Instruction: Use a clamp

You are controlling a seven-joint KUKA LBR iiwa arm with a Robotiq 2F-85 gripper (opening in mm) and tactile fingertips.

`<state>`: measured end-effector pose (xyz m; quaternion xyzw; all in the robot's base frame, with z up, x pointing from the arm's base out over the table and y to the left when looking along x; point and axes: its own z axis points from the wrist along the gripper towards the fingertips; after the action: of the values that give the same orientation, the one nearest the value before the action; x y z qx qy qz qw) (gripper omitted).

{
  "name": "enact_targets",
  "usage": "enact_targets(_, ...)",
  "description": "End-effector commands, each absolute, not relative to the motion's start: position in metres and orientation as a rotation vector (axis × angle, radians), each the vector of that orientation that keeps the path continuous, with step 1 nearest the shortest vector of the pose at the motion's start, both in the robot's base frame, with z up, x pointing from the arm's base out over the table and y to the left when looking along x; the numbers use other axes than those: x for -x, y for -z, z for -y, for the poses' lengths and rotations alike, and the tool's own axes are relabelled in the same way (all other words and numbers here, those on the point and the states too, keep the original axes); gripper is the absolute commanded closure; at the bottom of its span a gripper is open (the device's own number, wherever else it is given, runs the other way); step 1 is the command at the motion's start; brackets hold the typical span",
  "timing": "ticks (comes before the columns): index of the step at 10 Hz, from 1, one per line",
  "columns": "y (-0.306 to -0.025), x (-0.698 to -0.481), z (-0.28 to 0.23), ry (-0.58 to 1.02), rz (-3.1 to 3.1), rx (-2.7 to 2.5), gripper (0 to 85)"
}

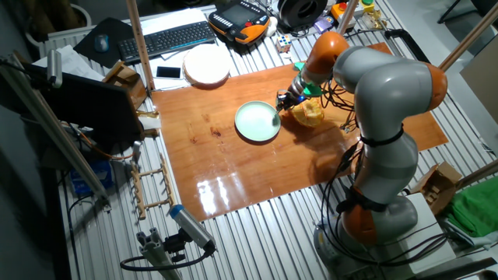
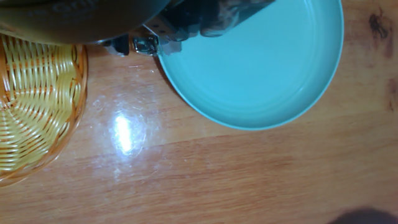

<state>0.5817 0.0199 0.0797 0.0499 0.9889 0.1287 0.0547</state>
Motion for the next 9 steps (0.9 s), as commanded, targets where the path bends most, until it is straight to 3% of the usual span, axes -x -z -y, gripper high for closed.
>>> enact_targets(1,-0.08,-0.582,-0.019,-0.388,-2.999,-0.154,44.7)
enact_targets(6,-0.12,-0.582,-0.006,-0.255,-3.008,-0.164,45.7)
enact_targets(9,-0.148,-0.577,0.011,-0.166,-3.013,-0.138,53.3)
